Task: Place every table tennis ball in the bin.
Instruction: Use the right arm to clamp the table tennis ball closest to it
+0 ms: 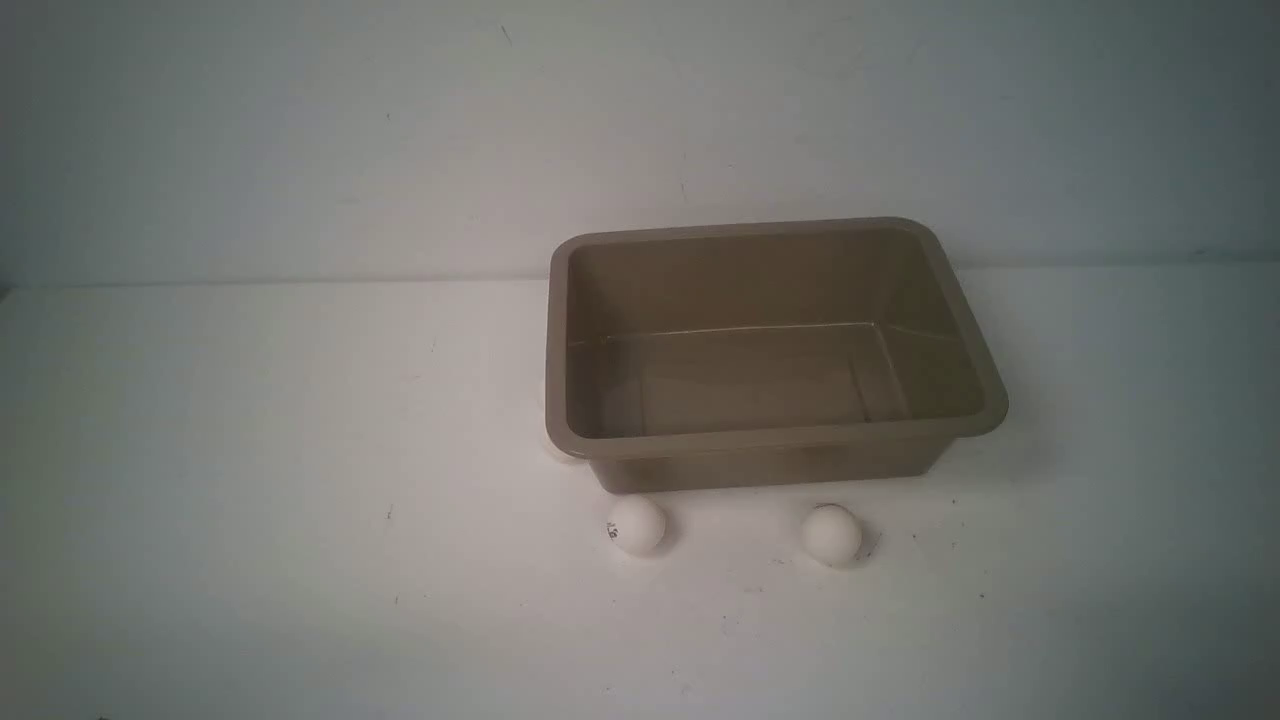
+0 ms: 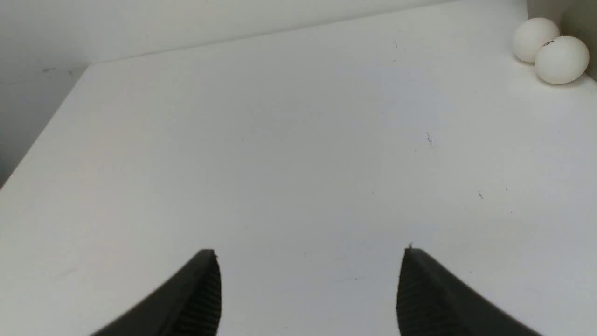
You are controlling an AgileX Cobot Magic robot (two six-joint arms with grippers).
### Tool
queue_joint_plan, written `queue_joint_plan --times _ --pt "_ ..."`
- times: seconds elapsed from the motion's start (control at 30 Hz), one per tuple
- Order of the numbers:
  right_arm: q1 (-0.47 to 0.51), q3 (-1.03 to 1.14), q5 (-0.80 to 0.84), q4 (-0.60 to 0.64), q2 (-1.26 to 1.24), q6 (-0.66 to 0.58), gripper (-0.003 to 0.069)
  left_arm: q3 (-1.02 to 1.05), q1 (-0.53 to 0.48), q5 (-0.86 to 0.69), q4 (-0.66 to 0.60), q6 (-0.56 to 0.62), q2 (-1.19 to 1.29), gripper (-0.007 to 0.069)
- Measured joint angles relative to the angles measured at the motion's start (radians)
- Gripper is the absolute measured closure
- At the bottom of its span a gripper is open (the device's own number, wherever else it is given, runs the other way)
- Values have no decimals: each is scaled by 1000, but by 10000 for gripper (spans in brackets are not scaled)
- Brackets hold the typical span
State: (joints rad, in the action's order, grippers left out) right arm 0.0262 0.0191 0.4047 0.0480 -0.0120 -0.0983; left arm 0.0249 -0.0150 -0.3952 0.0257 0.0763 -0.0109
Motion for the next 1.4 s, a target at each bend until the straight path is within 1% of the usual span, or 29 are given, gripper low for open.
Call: queue_joint_plan --times 0.93,1.07,1.27,1.4 --pt "0 0 -1 -5 0 0 123 0 0 0 0 0 0 167" --pt "0 0 -6 -37 0 0 123 0 0 0 0 0 0 167" --pt "0 1 -13 -121 0 -2 123 0 0 0 0 0 0 167" --pt "0 2 -13 -138 0 -2 123 0 0 0 0 0 0 167"
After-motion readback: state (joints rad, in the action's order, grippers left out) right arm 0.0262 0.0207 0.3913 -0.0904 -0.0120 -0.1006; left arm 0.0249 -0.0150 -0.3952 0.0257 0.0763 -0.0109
